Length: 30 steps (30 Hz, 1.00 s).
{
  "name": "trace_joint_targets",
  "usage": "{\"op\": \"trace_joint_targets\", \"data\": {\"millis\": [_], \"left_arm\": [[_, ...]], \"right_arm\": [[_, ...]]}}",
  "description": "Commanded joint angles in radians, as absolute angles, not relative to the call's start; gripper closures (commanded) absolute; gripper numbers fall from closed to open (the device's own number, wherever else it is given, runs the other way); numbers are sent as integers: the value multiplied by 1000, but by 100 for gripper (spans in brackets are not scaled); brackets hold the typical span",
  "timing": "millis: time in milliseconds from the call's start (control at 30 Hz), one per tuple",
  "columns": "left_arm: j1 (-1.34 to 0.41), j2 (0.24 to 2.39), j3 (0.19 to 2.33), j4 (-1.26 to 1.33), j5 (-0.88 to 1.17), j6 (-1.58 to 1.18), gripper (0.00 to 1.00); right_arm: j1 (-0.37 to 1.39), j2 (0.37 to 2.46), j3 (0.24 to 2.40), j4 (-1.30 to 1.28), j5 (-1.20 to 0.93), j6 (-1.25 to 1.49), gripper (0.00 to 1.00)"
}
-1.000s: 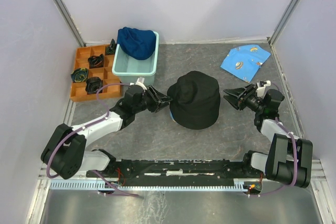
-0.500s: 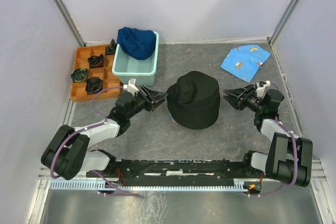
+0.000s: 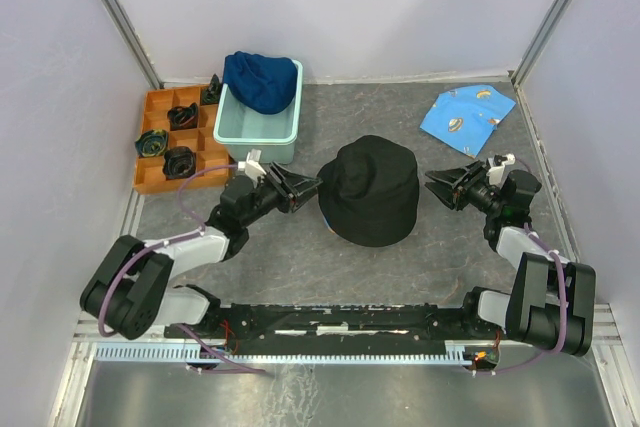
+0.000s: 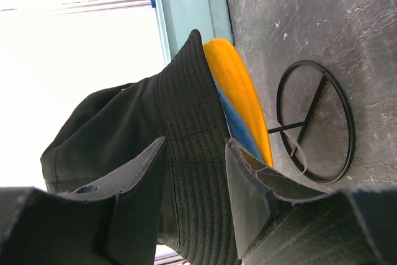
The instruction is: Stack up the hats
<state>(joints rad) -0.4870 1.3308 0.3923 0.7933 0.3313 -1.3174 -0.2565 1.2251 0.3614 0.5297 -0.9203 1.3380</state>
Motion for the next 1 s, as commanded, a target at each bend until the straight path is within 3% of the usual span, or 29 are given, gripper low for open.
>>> {"op": "trace_joint_targets", "data": {"millis": [0, 967], "left_arm": [[-466, 1222, 414, 667, 301, -1238, 40], [-477, 1431, 420, 945, 400, -1382, 39]], "right_arm": [[-259, 1208, 376, 552, -935, 1324, 50], [-260, 1233, 395, 554, -933, 1320, 50]]}}
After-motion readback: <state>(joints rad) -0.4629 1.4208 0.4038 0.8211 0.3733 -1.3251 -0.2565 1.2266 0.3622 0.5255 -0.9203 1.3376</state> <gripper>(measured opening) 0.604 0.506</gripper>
